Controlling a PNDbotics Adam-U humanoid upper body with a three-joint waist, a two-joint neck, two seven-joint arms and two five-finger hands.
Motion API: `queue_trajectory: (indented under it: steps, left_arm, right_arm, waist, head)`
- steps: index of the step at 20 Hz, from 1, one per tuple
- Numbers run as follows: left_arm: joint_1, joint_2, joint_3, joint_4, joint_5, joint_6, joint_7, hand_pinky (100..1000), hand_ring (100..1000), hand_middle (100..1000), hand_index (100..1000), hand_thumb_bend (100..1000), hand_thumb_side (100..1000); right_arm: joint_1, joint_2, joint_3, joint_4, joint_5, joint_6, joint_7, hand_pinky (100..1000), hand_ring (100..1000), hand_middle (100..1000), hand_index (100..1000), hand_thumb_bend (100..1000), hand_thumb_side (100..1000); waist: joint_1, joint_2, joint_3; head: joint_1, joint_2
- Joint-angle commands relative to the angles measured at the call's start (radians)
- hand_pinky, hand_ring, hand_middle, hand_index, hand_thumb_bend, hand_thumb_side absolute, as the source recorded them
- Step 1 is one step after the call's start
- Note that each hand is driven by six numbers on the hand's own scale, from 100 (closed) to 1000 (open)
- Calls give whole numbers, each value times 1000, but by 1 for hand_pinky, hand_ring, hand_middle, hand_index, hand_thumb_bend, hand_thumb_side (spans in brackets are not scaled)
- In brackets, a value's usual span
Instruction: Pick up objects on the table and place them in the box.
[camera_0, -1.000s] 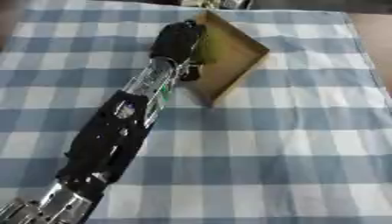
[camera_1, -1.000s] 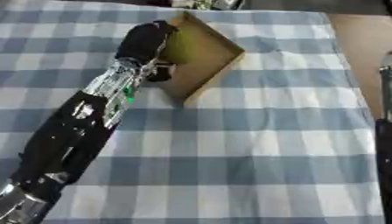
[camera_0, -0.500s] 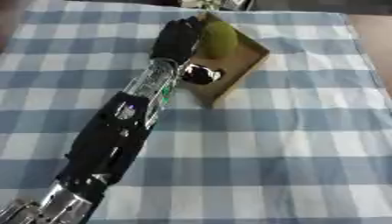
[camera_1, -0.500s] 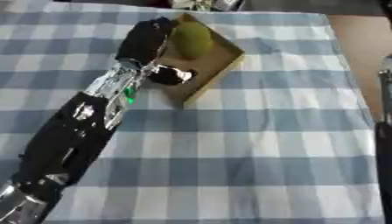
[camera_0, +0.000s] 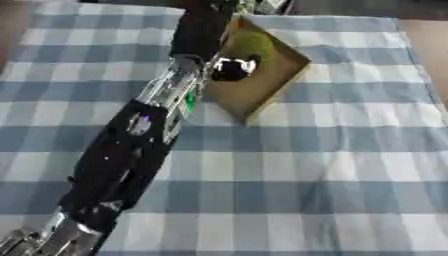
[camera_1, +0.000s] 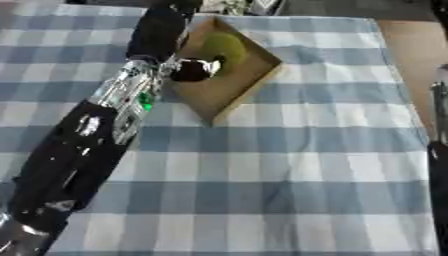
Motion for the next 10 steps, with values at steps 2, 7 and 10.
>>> queue_trajectory:
  steps: [2, 7, 10]
  left_arm:
    - [26, 131, 11, -332, 267, 1, 64, 787, 789, 749, 858, 100, 504]
    - [134, 318, 94, -638, 669, 38, 168, 721, 729, 679, 809, 100, 568]
    - [226, 424, 154, -677, 827, -32, 278, 668, 668, 618, 766, 100, 548]
  right_arm:
    - [-8, -44, -13, -16, 12, 0, -13, 867, 900, 646, 834, 100, 524]
    - [1, -65, -23, -16, 28, -1, -33, 865, 896, 648, 834, 100, 523]
    - [5, -77, -30, -16, 38, 0, -44, 864, 894, 650, 834, 100, 523]
  waist:
    - [9, -37, 16]
    - [22, -48, 41]
    - [23, -50, 55]
  head:
    - [-31, 15]
    - [-72, 24]
    - [-100, 24]
